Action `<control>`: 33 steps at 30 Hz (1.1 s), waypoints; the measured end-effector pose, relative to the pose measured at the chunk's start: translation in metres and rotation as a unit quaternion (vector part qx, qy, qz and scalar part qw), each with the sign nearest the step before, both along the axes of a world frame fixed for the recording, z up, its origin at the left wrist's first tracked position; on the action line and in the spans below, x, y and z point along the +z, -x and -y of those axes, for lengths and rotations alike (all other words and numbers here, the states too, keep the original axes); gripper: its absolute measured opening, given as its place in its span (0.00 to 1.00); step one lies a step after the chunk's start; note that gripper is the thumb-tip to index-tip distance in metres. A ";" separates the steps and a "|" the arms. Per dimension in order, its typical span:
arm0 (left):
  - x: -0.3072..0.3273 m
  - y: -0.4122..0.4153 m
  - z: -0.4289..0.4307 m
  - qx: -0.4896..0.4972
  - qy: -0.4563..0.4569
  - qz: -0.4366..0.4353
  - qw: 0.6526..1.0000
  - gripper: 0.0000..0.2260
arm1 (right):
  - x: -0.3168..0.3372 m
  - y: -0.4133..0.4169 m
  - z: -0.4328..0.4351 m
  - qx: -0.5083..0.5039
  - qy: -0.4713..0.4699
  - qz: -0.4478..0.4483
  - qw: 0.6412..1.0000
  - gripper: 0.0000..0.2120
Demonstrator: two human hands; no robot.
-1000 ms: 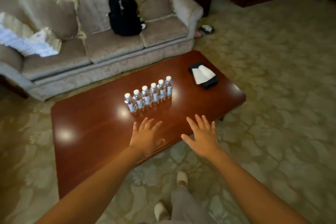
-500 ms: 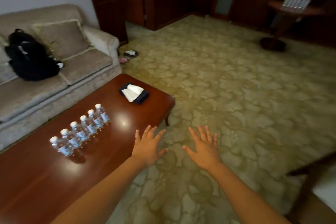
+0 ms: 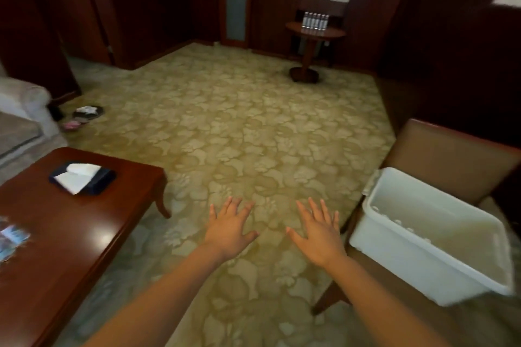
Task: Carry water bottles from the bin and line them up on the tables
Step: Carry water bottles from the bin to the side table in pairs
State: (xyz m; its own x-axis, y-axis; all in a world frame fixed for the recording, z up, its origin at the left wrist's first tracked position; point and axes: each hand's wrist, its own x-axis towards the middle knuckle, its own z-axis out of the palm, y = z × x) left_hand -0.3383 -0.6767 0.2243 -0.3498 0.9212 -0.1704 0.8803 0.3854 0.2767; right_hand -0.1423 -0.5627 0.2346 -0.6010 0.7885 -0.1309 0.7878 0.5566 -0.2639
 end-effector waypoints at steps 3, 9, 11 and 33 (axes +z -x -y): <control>0.005 -0.040 -0.033 -0.051 0.002 -0.007 0.999 0.33 | 0.004 -0.048 -0.018 -0.044 0.003 -0.012 0.999 0.35; 0.007 -0.099 -0.102 -0.154 0.002 -0.022 0.988 0.33 | -0.002 -0.123 -0.044 -0.140 0.014 -0.022 0.990 0.35; 0.006 -0.118 -0.126 -0.188 0.002 -0.027 0.982 0.32 | -0.007 -0.143 -0.052 -0.171 0.016 -0.021 0.985 0.35; -0.039 -0.233 -0.441 -0.430 0.029 0.014 0.902 0.31 | -0.059 -0.261 -0.249 -0.432 0.039 -0.021 0.901 0.33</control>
State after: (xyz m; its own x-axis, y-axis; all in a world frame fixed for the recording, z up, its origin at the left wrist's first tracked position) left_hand -0.1057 -0.2356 0.1850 0.4957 0.8388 -0.2251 0.8535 -0.4225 0.3049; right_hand 0.1182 -0.3133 0.1759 0.2269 0.9535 -0.1982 0.9061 -0.2813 -0.3161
